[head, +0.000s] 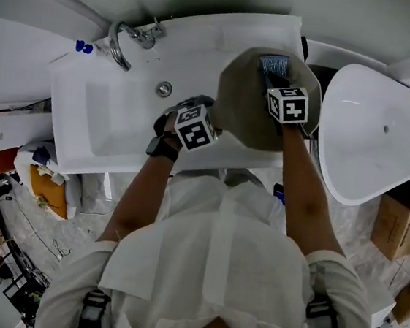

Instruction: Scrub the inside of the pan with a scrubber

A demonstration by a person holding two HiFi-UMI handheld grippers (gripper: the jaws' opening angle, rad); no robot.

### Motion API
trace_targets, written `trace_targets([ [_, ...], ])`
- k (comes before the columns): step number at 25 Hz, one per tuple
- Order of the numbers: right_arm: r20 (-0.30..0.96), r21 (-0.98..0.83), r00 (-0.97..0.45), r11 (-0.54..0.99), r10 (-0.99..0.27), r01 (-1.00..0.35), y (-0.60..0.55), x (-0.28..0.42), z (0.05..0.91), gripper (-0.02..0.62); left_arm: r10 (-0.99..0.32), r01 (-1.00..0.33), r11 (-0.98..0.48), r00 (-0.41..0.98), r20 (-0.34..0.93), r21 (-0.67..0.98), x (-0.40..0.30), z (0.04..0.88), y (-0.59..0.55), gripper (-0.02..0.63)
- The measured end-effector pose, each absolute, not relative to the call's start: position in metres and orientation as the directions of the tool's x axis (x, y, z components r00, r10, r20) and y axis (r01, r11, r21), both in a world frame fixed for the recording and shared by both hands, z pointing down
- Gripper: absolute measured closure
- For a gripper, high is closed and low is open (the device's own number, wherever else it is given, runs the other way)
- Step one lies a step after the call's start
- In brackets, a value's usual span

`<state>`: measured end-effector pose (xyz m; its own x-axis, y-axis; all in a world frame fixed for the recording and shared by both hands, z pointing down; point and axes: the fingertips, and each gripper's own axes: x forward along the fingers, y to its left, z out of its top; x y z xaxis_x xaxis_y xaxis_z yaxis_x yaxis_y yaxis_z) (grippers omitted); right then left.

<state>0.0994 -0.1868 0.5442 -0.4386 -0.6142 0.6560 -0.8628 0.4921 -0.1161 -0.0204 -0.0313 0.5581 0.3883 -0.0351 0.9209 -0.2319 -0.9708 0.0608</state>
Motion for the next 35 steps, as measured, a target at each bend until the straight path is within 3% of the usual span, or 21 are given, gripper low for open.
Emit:
trace_targets([
  [7, 0.661, -0.174, -0.461, 0.476, -0.592, -0.862, -0.208, 0.076, 0.559, 0.572, -0.008, -0.221, -0.972, 0.393, 0.920, 0.085, -0.021, 0.559, -0.030, 0.279],
  [12, 0.604, -0.259, -0.591, 0.570, -0.535, -0.780, -0.202, 0.035, 0.546, 0.572, -0.006, -0.224, -0.970, 0.393, 0.919, 0.090, -0.021, 0.558, -0.032, 0.281],
  [15, 0.594, -0.295, -0.683, 0.675, -0.425, -0.676, -0.176, 0.005, 0.542, 0.572, -0.002, -0.225, -0.970, 0.391, 0.921, 0.093, -0.022, 0.558, -0.033, 0.281],
  [18, 0.597, -0.372, -0.768, 0.768, -0.231, -0.521, -0.133, -0.015, 0.540, 0.572, 0.001, -0.225, -0.970, 0.391, 0.920, 0.096, -0.022, 0.557, -0.033, 0.282],
  [20, 0.597, -0.462, -0.798, 0.781, -0.076, -0.420, -0.105, -0.018, 0.540, 0.573, 0.005, -0.223, -0.970, 0.391, 0.921, 0.100, -0.022, 0.557, -0.033, 0.282],
  [22, 0.594, -0.501, -0.804, 0.781, -0.004, -0.374, -0.094, -0.018, 0.542, 0.572, 0.007, -0.220, -0.970, 0.392, 0.920, 0.101, -0.022, 0.557, -0.033, 0.284],
  [24, 0.600, -0.459, -0.797, 0.785, -0.071, -0.416, -0.110, -0.018, 0.544, 0.572, 0.009, -0.216, -0.971, 0.393, 0.920, 0.102, -0.023, 0.557, -0.033, 0.284],
  [29, 0.604, -0.293, -0.697, 0.705, -0.387, -0.646, -0.182, 0.004, 0.546, 0.572, 0.012, -0.222, -0.969, 0.391, 0.920, 0.107, -0.023, 0.557, -0.033, 0.287],
  [35, 0.637, -0.113, -0.386, 0.415, -0.667, -0.903, -0.236, 0.087, 0.546, 0.572, 0.023, -0.243, -0.961, 0.402, 0.915, 0.131, -0.023, 0.555, -0.033, 0.295],
])
